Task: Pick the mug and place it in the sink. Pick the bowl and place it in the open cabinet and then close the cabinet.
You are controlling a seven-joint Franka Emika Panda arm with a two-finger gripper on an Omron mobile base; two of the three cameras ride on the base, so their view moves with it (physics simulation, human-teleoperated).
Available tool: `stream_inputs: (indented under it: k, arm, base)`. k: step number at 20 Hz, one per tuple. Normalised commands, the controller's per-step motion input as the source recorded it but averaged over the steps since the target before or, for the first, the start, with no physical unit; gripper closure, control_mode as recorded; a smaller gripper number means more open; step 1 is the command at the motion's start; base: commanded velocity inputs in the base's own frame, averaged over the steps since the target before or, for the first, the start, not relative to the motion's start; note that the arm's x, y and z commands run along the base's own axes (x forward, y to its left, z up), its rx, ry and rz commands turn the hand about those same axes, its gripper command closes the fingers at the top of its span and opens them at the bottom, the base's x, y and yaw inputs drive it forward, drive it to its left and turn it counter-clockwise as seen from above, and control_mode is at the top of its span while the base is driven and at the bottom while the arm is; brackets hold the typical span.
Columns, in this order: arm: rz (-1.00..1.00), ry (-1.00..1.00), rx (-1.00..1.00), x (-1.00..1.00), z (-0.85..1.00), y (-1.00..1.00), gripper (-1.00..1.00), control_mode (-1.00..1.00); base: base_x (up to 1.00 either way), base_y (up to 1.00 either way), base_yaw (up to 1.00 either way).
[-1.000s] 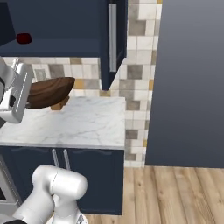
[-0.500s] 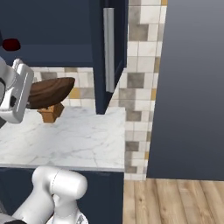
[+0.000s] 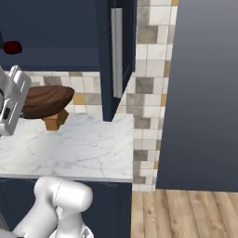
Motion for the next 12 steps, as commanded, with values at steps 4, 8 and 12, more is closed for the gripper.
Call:
stream_inputs:
  k: [4, 8, 12]
  arm:
    - [0.0, -0.06, 0.11, -0.67, 0.09, 0.12, 1.0, -1.0]
    - [0.0, -0.13, 0.01, -0.55, 0.3, 0.0, 1.0, -1.0]
    - [-0.01, -0.1, 0.0, -0.54, 0.48, 0.0, 1.0, -1.0]
  base:
    - [0.0, 0.0, 0.0]
    - [0.0, 0.0, 0.0]
    - [0.0, 0.0, 0.0]
